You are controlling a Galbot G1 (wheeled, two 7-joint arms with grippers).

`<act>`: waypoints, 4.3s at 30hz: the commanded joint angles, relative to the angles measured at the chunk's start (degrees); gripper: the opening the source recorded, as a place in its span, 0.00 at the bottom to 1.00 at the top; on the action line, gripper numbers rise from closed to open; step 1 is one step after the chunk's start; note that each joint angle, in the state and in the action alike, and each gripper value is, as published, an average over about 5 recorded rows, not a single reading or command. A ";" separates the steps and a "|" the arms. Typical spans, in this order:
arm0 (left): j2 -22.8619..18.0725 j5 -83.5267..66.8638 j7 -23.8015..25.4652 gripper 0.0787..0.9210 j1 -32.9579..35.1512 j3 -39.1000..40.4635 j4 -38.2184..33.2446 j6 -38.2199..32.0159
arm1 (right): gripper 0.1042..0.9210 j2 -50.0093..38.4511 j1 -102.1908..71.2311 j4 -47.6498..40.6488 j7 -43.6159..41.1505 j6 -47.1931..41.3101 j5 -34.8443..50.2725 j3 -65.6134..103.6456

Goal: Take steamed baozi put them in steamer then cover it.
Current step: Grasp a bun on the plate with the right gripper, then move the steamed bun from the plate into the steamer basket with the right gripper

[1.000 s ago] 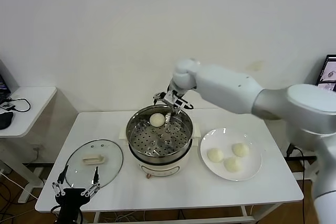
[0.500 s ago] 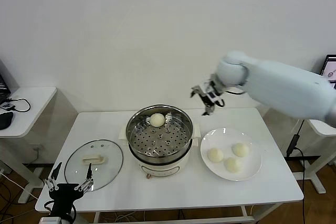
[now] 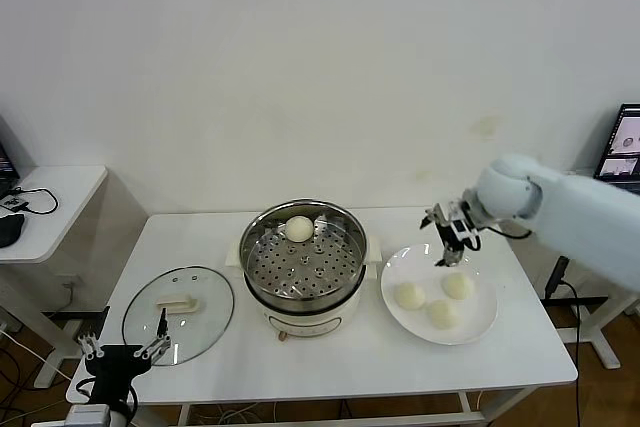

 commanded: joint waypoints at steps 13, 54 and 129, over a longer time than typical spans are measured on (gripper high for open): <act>-0.48 0.21 0.50 0.88 0.36 -0.81 0.24 0.34 | 0.88 10.84 -14.89 -11.44 0.03 -0.13 -5.99 7.27; -0.95 0.48 0.57 0.88 0.22 -0.46 0.02 0.08 | 0.64 8.62 -6.40 -11.63 -4.56 -0.47 -5.37 8.19; 2.26 -0.24 1.43 0.88 -4.06 -2.20 -0.08 0.79 | 0.85 42.65 10.39 -17.09 8.19 -19.50 22.59 -8.72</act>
